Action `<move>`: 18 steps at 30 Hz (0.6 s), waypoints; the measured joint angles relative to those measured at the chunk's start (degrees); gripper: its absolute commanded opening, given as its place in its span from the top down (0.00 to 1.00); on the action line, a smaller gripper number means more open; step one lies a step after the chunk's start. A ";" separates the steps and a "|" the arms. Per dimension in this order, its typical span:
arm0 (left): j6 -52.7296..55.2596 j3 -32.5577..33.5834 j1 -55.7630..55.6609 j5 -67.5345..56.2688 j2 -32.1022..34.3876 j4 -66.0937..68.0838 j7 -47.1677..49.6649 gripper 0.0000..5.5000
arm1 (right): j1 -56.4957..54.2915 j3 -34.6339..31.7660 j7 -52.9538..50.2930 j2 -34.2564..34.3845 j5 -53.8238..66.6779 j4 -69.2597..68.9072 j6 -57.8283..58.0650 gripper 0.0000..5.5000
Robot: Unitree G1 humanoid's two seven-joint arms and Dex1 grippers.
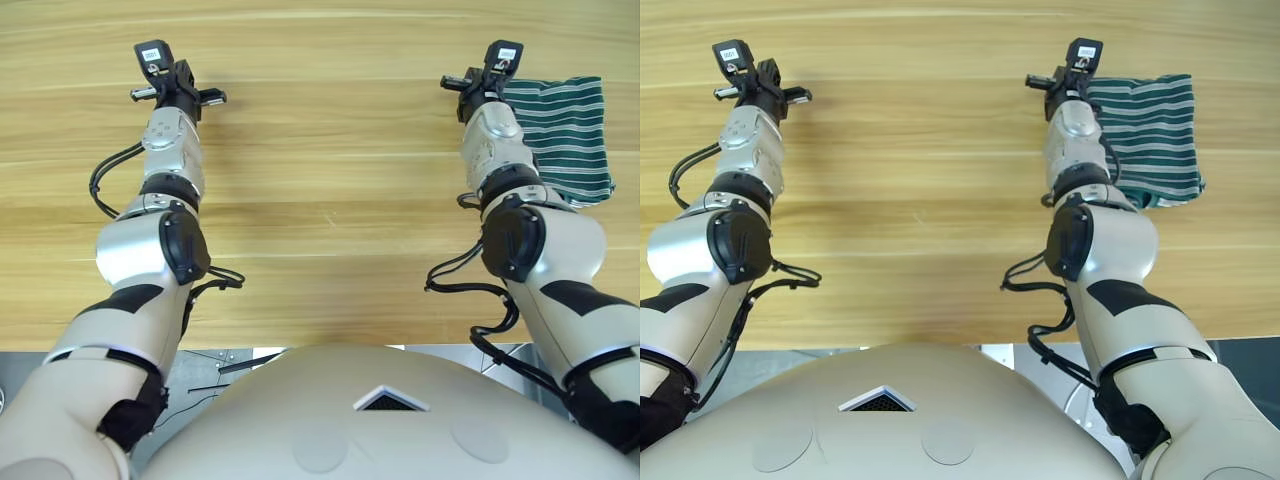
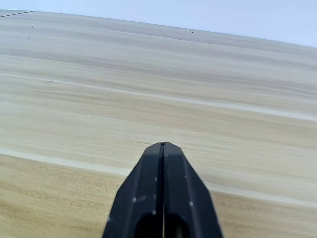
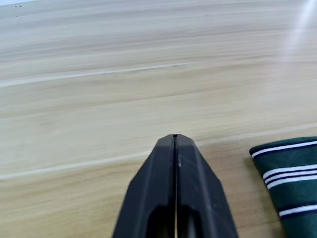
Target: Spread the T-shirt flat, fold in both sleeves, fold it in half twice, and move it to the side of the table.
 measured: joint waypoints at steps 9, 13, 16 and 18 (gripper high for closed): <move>0.00 0.08 0.00 -0.01 0.08 0.00 -0.01 1.00 | 0.00 0.07 -0.06 0.06 -0.25 0.00 0.00 1.00; 0.00 0.07 0.00 0.00 0.08 0.00 -0.02 1.00 | 0.00 0.07 -0.07 0.06 -0.25 0.00 0.00 1.00; -0.01 0.06 0.00 0.00 0.08 0.00 -0.02 1.00 | 0.00 0.08 -0.07 0.06 -0.33 0.00 0.00 1.00; -0.01 0.06 0.00 0.00 0.08 0.00 -0.02 1.00 | 0.00 0.09 -0.09 0.06 -0.55 0.00 0.00 1.00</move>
